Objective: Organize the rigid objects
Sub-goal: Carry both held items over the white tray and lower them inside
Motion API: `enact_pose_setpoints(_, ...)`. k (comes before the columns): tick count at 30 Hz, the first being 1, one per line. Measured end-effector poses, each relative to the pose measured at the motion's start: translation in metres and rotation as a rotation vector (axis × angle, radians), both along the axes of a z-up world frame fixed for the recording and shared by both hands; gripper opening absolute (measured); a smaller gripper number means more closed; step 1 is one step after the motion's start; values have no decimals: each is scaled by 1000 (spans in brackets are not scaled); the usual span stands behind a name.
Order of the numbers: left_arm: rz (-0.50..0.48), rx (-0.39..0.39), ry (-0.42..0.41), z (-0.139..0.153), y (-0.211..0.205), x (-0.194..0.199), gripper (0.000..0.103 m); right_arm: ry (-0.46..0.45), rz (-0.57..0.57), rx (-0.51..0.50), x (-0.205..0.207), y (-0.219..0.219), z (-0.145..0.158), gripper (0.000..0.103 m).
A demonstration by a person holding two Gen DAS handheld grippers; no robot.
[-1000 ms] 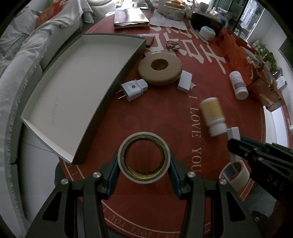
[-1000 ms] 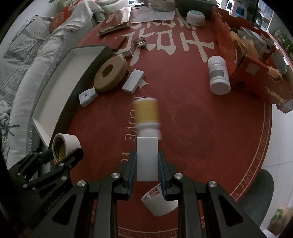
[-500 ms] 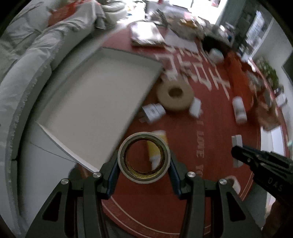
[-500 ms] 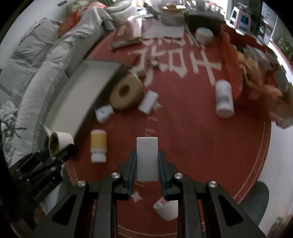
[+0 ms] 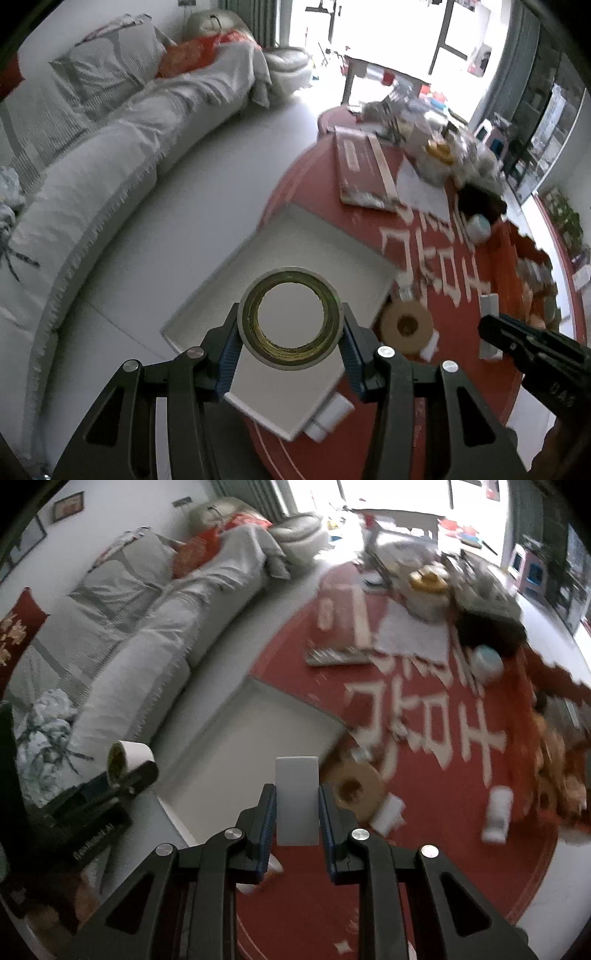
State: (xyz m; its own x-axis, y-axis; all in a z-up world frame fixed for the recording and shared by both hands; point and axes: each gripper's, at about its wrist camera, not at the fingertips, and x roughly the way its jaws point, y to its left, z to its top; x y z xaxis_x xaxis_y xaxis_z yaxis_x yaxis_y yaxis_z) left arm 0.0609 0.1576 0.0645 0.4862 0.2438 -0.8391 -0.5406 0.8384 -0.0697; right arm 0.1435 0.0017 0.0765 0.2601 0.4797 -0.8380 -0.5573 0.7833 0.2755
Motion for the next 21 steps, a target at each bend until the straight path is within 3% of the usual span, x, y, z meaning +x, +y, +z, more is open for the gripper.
enact_pose_setpoints(4, 18, 9, -28, 16, 16, 11, 52, -27, 33, 24, 11, 32, 19, 24)
enact_pose_setpoints(9, 40, 27, -30, 15, 31, 29, 52, -17, 69, 14, 23, 65, 17, 24)
enact_pose_setpoints(14, 62, 6, 9, -6, 46, 41, 52, 17, 94, -32, 31, 90, -7, 24)
enact_pose_setpoints(21, 86, -32, 111, -60, 55, 52, 52, 82, 102, -107, 38, 103, -51, 24)
